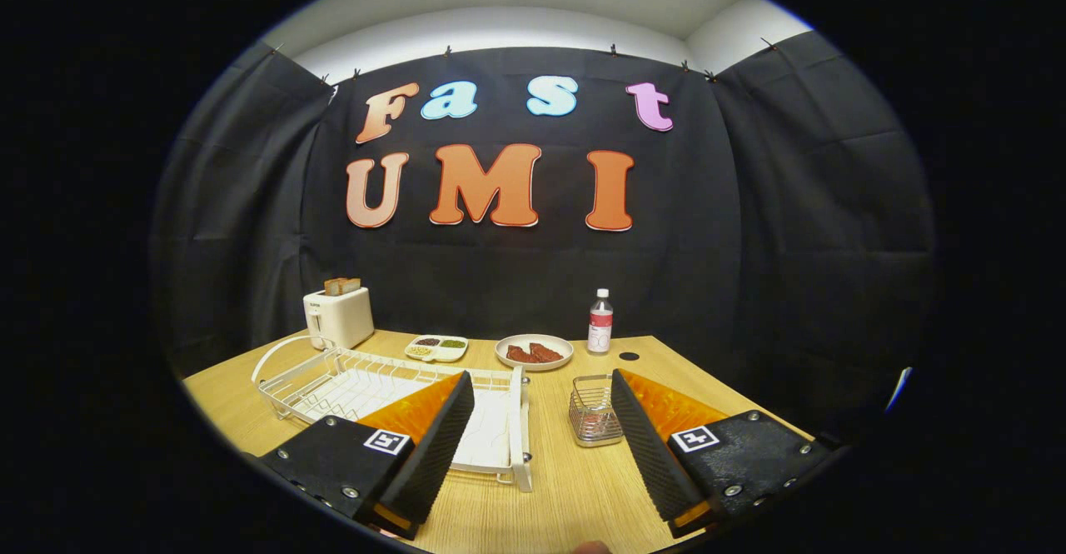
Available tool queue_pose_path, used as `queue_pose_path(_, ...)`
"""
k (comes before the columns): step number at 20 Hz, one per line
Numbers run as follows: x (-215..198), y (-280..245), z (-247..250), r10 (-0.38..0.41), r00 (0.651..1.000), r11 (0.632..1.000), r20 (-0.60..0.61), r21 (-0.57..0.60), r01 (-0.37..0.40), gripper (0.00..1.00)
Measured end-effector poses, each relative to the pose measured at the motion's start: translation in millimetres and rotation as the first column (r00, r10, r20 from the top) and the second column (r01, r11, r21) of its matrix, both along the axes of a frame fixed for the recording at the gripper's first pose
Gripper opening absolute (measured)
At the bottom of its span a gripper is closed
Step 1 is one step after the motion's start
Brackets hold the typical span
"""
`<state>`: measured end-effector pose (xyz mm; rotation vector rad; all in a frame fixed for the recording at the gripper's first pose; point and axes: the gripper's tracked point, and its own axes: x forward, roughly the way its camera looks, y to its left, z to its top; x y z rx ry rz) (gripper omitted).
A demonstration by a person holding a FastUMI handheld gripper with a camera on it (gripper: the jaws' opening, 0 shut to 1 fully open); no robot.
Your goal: Take the plate from the dish rack, then take the spoon from the basket and place it into the plate.
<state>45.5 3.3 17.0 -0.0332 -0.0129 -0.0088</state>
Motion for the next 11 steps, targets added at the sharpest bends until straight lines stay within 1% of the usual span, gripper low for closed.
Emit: queue_pose_path(11,-2.1,1.7,-5.1,0.003,1.000,1.000,-0.002,-0.001,-0.003,0.98)
